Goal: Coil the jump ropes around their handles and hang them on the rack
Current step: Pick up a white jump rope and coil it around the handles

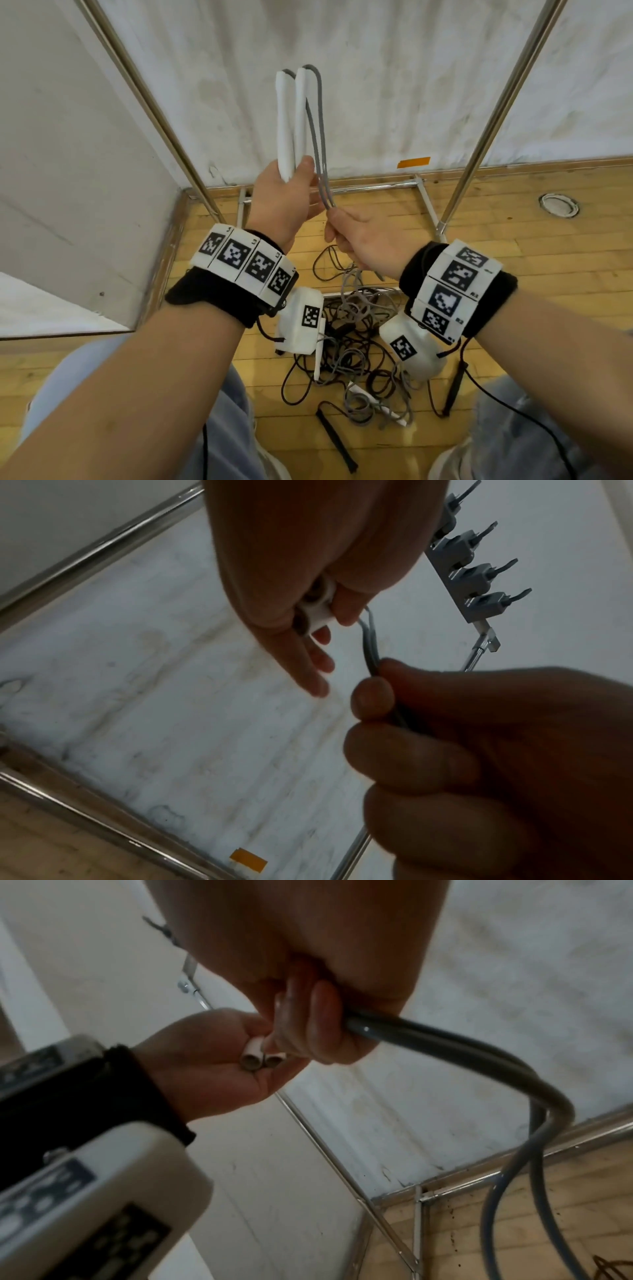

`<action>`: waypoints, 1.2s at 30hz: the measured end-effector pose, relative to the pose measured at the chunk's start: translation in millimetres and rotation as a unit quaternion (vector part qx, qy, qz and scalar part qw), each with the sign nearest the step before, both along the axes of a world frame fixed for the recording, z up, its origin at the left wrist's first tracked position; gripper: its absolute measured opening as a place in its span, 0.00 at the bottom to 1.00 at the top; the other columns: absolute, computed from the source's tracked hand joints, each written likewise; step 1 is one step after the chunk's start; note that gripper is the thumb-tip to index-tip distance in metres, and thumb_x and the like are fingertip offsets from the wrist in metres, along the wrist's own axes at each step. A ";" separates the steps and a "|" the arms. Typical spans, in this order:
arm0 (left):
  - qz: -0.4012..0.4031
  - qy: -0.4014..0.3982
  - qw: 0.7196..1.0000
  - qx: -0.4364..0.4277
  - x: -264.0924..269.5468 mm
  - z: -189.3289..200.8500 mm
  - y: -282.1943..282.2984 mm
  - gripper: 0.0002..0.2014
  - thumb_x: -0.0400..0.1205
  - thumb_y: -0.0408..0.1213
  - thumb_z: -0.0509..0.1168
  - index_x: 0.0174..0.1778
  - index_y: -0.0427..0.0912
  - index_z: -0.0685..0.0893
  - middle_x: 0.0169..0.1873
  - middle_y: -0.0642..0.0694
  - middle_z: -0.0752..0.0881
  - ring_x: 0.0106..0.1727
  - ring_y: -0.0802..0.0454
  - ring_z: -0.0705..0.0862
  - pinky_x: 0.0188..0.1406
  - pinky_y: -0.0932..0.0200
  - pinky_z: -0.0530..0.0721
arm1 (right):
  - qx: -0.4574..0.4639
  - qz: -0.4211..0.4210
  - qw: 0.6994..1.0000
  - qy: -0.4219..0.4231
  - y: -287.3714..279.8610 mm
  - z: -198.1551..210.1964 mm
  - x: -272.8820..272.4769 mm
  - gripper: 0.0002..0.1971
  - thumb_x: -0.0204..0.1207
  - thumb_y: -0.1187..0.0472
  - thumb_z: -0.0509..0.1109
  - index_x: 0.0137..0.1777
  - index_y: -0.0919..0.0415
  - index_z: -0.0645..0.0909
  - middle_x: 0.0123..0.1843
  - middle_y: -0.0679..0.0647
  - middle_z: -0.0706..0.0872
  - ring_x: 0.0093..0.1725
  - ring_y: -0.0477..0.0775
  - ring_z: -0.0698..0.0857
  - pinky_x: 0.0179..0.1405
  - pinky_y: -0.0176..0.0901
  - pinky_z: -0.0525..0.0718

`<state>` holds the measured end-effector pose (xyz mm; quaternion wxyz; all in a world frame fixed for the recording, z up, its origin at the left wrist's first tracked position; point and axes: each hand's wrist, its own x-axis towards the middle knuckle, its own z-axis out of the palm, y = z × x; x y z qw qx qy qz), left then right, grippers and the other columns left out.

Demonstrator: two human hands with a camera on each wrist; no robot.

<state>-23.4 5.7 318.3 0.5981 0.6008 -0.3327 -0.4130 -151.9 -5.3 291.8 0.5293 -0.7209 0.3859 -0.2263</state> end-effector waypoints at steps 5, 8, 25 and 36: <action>-0.104 0.101 0.989 0.029 -7.1 -0.6 8.7 0.09 0.88 0.42 0.57 0.54 0.40 0.78 0.34 0.45 0.91 0.40 0.47 0.91 0.42 0.53 0.89 | 0.011 0.017 0.997 0.072 6.7 -17.2 7.3 0.23 0.85 0.49 0.52 0.30 0.56 0.72 0.23 0.47 0.70 0.21 0.47 0.69 0.28 0.44 0.69; -0.085 0.158 0.983 0.024 -7.5 0.8 9.3 0.09 0.88 0.41 0.57 0.51 0.39 0.78 0.26 0.49 0.83 0.28 0.52 0.83 0.37 0.57 0.86 | 0.043 0.032 0.995 0.081 10.1 -21.9 7.4 0.22 0.85 0.49 0.52 0.31 0.56 0.71 0.23 0.47 0.69 0.22 0.47 0.68 0.27 0.44 0.70; 0.000 -0.492 0.856 0.158 43.6 -16.9 -6.5 0.15 0.86 0.48 0.58 0.58 0.39 0.76 0.43 0.45 0.81 0.43 0.45 0.82 0.42 0.50 0.82 | -0.234 -0.072 0.966 0.087 -27.6 14.8 -24.9 0.12 0.83 0.56 0.61 0.38 0.57 0.78 0.28 0.43 0.72 0.28 0.40 0.72 0.26 0.23 0.67; -0.284 -0.589 0.732 0.193 1.8 -25.8 5.8 0.23 0.81 0.63 0.56 0.43 0.44 0.78 0.32 0.48 0.81 0.31 0.50 0.79 0.32 0.53 0.79 | -0.290 -0.115 0.946 0.088 -40.1 29.8 -32.7 0.15 0.81 0.50 0.63 0.32 0.51 0.74 0.27 0.44 0.73 0.28 0.42 0.71 0.28 0.23 0.68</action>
